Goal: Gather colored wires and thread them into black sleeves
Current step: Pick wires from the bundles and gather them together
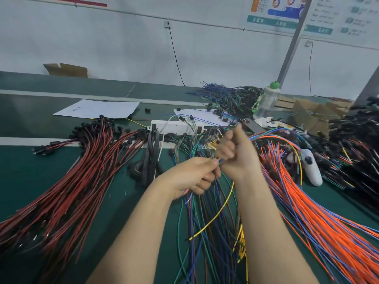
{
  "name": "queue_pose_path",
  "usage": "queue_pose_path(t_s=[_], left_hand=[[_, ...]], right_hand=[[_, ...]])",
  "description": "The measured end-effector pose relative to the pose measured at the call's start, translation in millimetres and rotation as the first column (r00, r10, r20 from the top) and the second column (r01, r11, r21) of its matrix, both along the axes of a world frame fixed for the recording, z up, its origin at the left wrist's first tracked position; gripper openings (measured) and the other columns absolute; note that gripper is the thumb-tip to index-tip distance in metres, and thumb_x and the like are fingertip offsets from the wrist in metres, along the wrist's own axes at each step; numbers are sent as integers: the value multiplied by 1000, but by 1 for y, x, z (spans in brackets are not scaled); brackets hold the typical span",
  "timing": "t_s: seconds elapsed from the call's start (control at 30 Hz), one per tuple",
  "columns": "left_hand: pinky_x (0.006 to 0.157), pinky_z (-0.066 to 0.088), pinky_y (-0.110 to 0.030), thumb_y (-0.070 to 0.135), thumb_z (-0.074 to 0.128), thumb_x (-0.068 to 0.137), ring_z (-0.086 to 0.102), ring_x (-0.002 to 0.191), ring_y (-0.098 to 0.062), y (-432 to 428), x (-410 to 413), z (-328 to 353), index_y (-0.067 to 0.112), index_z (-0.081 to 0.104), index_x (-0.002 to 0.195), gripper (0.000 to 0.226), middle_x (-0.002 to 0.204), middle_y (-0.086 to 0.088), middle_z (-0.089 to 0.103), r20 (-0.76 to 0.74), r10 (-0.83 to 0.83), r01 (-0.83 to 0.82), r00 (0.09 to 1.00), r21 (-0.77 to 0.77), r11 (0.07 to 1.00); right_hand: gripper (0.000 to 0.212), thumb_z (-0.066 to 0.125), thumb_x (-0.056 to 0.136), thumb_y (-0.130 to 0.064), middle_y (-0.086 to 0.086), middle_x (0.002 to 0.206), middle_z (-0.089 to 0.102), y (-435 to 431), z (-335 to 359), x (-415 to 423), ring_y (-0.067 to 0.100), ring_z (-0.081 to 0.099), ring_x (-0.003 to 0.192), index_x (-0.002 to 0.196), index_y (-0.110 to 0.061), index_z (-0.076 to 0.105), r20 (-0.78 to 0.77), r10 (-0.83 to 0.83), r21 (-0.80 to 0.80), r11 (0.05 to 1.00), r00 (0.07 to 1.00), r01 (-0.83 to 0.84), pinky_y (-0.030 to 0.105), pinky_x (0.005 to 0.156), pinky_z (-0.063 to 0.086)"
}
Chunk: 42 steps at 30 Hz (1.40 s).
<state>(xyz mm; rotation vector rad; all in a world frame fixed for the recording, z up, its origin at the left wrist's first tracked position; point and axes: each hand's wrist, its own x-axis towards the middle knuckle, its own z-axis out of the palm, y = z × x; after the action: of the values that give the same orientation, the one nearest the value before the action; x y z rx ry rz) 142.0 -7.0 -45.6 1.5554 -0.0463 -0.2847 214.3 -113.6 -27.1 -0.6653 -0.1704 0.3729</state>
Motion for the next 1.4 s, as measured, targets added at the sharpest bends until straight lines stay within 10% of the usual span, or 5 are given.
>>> queue_pose_path(t_s=[0.43, 0.7, 1.03, 1.2, 1.4], left_hand=[[32, 17, -12, 28, 33, 103, 22, 32, -2, -11, 6, -30, 8, 50, 77, 37, 50, 4, 36, 56, 329, -329, 943, -5, 944], [52, 48, -20, 20, 31, 104, 57, 57, -13, -23, 14, -30, 9, 54, 81, 34, 69, -7, 60, -215, 579, -589, 786, -544, 598], [50, 41, -18, 28, 32, 103, 52, 44, -5, -24, 11, -26, 13, 54, 79, 36, 48, 2, 55, -191, 536, -552, 822, -493, 672], [63, 56, -27, 27, 38, 101, 59, 67, -18, -14, 2, -27, 8, 56, 94, 27, 75, -7, 58, -46, 330, -333, 943, -141, 932], [60, 54, -15, 12, 56, 93, 60, 55, -3, -8, -3, -27, 7, 61, 86, 10, 68, -6, 60, 67, 333, -326, 940, -99, 940]], right_hand=[[50, 27, 103, -45, -9, 38, 20, 10, -35, -12, 4, 16, 28, 63, -15, 34, -17, -168, 36, 985, 986, 168, 18, 31, 12], [52, 29, 102, -44, -7, 40, 20, 23, -39, -23, 5, 18, 29, 62, -13, 40, 9, -145, 86, 986, 989, 143, 16, 34, 15], [60, 32, 100, -48, -7, 39, 19, 33, -48, -30, 6, 17, 28, 52, -15, 44, -28, -85, 50, 995, 996, 86, 14, 32, 14], [56, 28, 102, -48, -8, 37, 18, 15, -43, -22, 6, 15, 28, 57, -15, 37, -47, -244, 139, 959, 969, 248, 14, 32, 15], [52, 27, 102, -48, -7, 38, 18, 5, -44, -18, 7, 13, 31, 62, -15, 34, -59, -283, 174, 941, 957, 289, 18, 32, 15]])
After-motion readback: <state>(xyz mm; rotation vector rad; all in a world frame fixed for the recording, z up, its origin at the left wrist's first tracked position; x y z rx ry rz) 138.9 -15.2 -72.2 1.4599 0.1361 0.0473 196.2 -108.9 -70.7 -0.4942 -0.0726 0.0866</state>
